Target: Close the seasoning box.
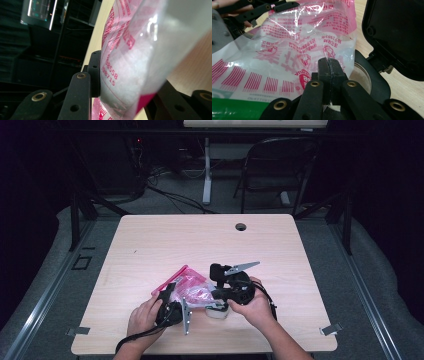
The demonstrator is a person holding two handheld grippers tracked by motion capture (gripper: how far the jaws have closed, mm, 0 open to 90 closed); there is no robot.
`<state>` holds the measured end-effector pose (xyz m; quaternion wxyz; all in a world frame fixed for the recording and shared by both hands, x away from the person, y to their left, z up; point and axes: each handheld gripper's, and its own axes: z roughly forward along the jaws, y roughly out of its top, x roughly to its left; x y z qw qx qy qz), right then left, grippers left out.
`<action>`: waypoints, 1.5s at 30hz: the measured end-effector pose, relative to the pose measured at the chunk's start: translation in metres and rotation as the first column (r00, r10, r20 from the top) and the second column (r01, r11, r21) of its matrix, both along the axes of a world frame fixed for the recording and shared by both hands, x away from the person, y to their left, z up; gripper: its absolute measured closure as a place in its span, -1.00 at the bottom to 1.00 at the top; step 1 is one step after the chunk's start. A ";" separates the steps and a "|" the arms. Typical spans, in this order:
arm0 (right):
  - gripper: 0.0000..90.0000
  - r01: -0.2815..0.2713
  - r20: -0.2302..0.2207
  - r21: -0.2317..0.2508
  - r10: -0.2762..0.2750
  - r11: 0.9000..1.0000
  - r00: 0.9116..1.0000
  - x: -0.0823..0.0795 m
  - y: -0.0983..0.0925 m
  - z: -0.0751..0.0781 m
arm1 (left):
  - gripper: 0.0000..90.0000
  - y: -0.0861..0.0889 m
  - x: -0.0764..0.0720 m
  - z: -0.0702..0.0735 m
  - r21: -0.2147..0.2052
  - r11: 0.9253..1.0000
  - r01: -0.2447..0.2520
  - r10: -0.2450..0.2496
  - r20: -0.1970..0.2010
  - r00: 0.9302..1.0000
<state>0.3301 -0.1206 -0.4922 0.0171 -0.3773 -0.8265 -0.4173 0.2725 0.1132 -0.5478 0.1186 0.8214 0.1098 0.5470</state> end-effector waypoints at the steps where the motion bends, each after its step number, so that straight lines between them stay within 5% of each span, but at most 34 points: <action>1: 0.97 0.003 0.000 0.008 -0.003 1.000 1.000 0.000 -0.001 0.001 | 0.53 0.001 0.001 -0.001 -0.017 1.000 -0.001 0.001 -0.013 1.000; 6: 0.85 0.004 0.001 0.045 -0.004 0.999 1.000 0.001 -0.006 0.004 | 0.54 0.004 0.003 -0.004 -0.099 0.995 -0.025 0.018 -0.070 0.997; 12: 0.77 0.007 0.007 0.054 -0.007 0.999 1.000 0.001 -0.006 0.005 | 0.54 0.007 0.005 -0.006 -0.129 0.991 -0.041 0.024 -0.125 0.992; 14: 0.75 0.012 0.009 0.060 -0.012 0.998 1.000 0.001 -0.007 0.005 | 0.54 0.008 0.006 -0.008 -0.172 0.984 -0.043 0.019 -0.140 0.990; 16: 0.72 0.013 0.010 0.065 -0.014 0.998 1.000 0.001 -0.008 0.006 | 0.54 0.009 0.008 -0.012 -0.248 0.968 -0.048 0.009 -0.156 0.988; 22: 0.68 0.026 0.014 0.080 -0.027 0.996 1.000 0.001 -0.011 0.008 | 0.55 0.012 0.009 -0.015 -0.269 0.961 -0.062 0.009 -0.194 0.981; 27: 0.65 0.038 0.019 0.095 -0.040 0.995 0.999 0.002 -0.016 0.009 | 0.55 0.013 0.011 -0.018 -0.312 0.947 -0.072 -0.008 -0.246 0.969; 34: 0.63 0.053 0.018 0.098 -0.055 0.994 0.998 0.003 -0.020 0.010 | 0.55 0.015 0.012 -0.020 -0.316 0.946 -0.070 -0.021 -0.277 0.961; 45: 0.47 0.083 0.038 0.087 -0.086 0.993 0.996 -0.001 -0.026 0.009 | 0.55 0.022 0.019 -0.018 -0.389 0.917 -0.084 -0.054 -0.331 0.942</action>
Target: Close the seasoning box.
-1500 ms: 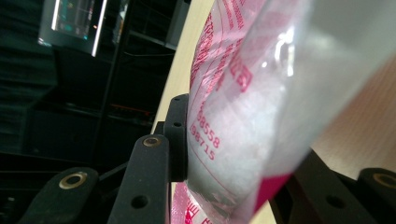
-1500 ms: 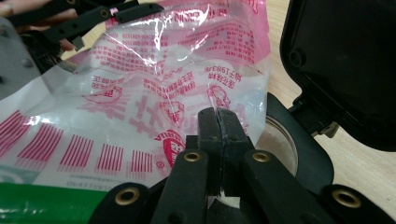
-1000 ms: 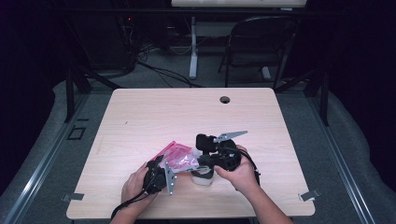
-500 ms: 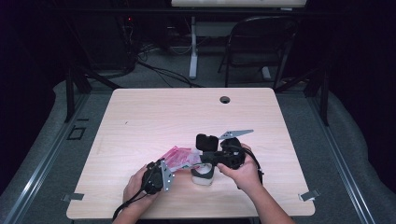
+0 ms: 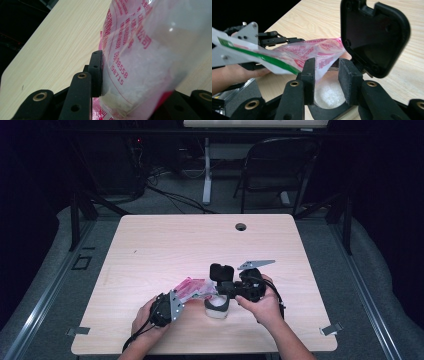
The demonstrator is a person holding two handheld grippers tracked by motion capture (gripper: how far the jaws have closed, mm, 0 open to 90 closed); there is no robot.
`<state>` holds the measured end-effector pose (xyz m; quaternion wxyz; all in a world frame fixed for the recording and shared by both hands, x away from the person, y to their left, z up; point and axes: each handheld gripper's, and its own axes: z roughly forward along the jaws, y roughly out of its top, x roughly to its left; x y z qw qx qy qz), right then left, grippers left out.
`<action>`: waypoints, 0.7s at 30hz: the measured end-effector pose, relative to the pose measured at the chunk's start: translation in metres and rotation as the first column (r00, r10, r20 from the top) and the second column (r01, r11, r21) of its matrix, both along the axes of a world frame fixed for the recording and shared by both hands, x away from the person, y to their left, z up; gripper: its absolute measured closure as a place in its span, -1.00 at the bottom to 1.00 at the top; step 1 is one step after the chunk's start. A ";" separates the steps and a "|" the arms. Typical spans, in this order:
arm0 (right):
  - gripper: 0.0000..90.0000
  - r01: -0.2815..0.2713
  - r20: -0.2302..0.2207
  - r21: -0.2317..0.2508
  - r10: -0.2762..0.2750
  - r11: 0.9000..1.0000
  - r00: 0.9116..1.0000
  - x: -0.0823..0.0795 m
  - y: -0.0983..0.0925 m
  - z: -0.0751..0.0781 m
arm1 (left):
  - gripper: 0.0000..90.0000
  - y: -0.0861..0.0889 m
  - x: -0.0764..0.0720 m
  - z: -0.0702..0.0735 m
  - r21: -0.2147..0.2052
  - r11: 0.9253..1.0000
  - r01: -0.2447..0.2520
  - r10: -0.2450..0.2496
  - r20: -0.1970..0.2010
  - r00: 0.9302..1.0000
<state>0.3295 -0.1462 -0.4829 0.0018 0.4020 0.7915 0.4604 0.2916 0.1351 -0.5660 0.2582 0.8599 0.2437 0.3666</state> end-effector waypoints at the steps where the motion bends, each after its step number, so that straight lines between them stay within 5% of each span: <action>1: 0.44 -0.002 0.003 -0.010 0.002 1.000 1.000 0.000 -0.001 0.000 | 0.55 0.001 0.000 0.000 -0.008 1.000 -0.002 0.002 0.000 1.000; 14: 0.22 0.028 0.057 -0.040 -0.026 0.999 0.998 -0.008 -0.005 -0.006 | 0.54 0.012 0.007 -0.003 -0.119 0.993 -0.021 0.014 -0.062 0.998; 21: 0.15 0.016 0.083 -0.050 -0.011 0.999 0.996 -0.011 -0.005 -0.008 | 0.54 0.024 0.013 -0.004 -0.252 0.966 -0.065 0.033 -0.127 0.991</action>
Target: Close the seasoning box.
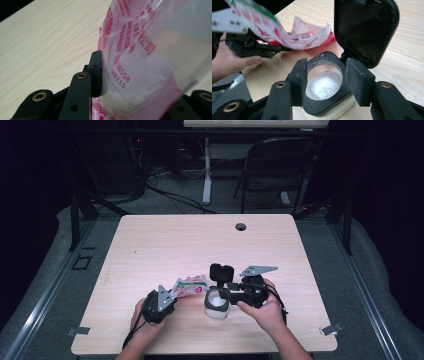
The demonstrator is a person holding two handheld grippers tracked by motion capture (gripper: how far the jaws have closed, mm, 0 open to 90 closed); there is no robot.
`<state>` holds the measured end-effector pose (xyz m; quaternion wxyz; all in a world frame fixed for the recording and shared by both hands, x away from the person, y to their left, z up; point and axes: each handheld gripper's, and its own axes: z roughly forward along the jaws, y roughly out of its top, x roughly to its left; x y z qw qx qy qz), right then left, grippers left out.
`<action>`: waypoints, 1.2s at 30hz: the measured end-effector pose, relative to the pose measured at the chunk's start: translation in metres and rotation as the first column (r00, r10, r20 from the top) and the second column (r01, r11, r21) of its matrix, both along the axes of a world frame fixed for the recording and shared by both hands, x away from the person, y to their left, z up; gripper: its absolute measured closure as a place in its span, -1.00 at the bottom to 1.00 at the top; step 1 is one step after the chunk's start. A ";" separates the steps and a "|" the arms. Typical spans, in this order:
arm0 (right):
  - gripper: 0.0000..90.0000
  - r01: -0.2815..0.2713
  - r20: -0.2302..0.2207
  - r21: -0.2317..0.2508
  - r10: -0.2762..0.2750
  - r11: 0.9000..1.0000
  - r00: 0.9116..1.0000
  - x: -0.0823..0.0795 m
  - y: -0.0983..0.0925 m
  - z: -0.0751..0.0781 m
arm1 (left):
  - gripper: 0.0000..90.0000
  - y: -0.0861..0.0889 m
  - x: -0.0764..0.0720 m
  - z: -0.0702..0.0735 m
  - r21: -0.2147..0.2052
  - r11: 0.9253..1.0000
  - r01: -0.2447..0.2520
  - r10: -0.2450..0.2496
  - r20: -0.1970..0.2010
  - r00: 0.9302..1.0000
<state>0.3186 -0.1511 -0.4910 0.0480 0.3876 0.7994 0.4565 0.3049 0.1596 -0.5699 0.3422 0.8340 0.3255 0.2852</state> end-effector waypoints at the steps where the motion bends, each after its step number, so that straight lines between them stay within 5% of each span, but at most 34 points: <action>1: 0.15 -0.002 0.005 -0.006 0.002 1.000 1.000 0.000 0.001 0.000 | 0.54 0.002 0.001 0.000 -0.012 1.000 -0.004 0.004 -0.007 1.000; 8: 0.15 0.011 0.016 -0.006 -0.011 1.000 1.000 0.002 0.000 -0.001 | 0.54 0.013 0.006 -0.001 -0.118 0.992 -0.039 0.032 -0.062 0.998; 12: 0.15 0.019 0.019 -0.003 -0.019 1.000 1.000 0.002 -0.002 -0.001 | 0.54 0.022 0.009 -0.002 -0.195 0.977 -0.081 0.061 -0.107 0.992; 14: 0.15 0.026 0.021 -0.002 -0.026 1.000 0.999 0.001 -0.003 -0.002 | 0.54 0.028 0.012 -0.003 -0.247 0.963 -0.106 0.072 -0.143 0.987; 16: 0.15 0.027 0.022 0.000 -0.027 1.000 0.999 0.002 -0.004 -0.002 | 0.53 0.036 0.015 -0.006 -0.316 0.937 -0.147 0.087 -0.196 0.977; 18: 0.15 0.035 0.024 0.007 -0.035 0.999 0.999 0.001 -0.005 -0.002 | 0.49 0.040 0.017 -0.008 -0.347 0.921 -0.174 0.098 -0.227 0.969; 21: 0.15 0.039 0.028 0.015 -0.040 0.999 0.999 0.001 -0.005 -0.002 | 0.37 0.045 0.019 -0.010 -0.365 0.907 -0.209 0.122 -0.247 0.961; 23: 0.15 0.042 0.028 0.012 -0.042 0.999 0.999 0.001 -0.007 -0.001 | 0.33 0.047 0.019 -0.010 -0.374 0.903 -0.213 0.124 -0.247 0.961; 34: 0.15 0.051 0.029 0.014 -0.052 0.999 0.998 0.002 -0.007 -0.002 | 0.23 0.047 0.015 -0.005 -0.376 0.908 -0.185 0.111 -0.211 0.971; 36: 0.15 0.054 0.028 0.016 -0.054 0.998 0.998 0.002 -0.008 -0.002 | 0.23 0.049 0.014 -0.003 -0.396 0.900 -0.179 0.102 -0.208 0.973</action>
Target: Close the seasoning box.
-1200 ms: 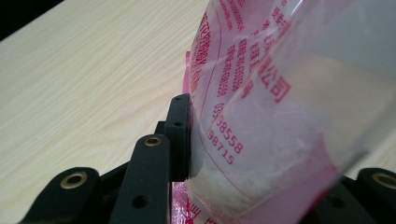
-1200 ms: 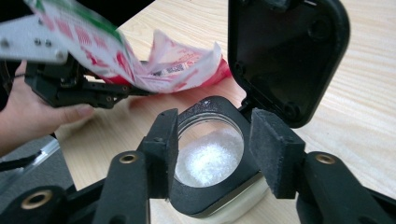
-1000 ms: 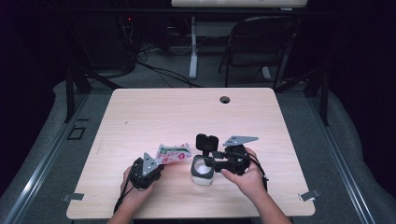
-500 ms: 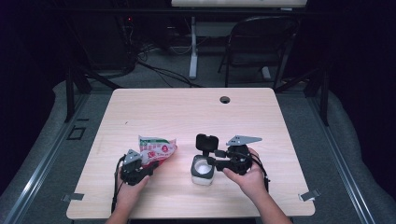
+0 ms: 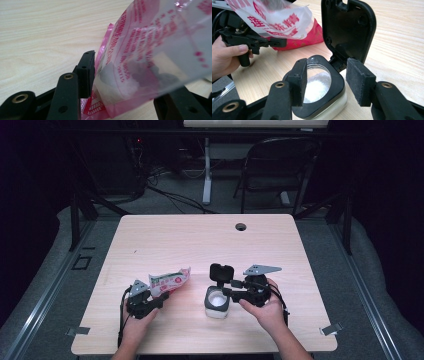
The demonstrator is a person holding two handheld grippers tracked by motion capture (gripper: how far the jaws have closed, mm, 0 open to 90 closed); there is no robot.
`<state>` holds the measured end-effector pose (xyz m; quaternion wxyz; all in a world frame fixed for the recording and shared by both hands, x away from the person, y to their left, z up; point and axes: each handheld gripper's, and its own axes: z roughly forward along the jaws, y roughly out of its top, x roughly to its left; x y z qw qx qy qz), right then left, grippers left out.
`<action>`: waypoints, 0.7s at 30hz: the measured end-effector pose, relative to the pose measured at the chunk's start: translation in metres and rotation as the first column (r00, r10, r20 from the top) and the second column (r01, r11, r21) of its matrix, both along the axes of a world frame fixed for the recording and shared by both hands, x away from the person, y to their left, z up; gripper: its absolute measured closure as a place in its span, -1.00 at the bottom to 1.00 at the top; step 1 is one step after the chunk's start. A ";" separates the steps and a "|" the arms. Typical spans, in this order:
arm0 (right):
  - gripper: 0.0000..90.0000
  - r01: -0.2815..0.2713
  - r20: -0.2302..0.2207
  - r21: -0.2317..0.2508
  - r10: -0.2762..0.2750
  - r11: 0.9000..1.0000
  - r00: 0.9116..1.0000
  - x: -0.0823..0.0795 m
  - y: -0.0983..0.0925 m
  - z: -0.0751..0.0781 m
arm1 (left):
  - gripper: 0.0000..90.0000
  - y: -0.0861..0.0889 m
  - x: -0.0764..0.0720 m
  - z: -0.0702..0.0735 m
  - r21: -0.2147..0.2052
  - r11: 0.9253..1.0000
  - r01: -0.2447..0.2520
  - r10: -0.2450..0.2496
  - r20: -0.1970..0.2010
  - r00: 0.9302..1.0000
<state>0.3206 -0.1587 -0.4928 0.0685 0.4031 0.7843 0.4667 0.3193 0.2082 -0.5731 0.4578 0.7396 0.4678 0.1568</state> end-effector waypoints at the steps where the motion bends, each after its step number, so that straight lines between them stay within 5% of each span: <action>1: 0.15 0.003 0.001 0.001 -0.003 1.000 1.000 0.000 0.000 0.000 | 0.23 0.001 -0.001 0.001 -0.003 1.000 -0.005 0.005 0.003 1.000; 11: 0.14 0.012 -0.002 0.002 -0.012 1.000 1.000 0.001 -0.002 0.001 | 0.47 0.011 -0.007 0.018 -0.053 0.999 -0.004 0.008 0.073 0.997; 21: 0.14 0.026 -0.002 0.011 -0.026 1.000 1.000 0.002 -0.004 0.000 | 0.85 0.013 -0.010 0.027 -0.016 1.000 -0.022 0.023 0.105 0.994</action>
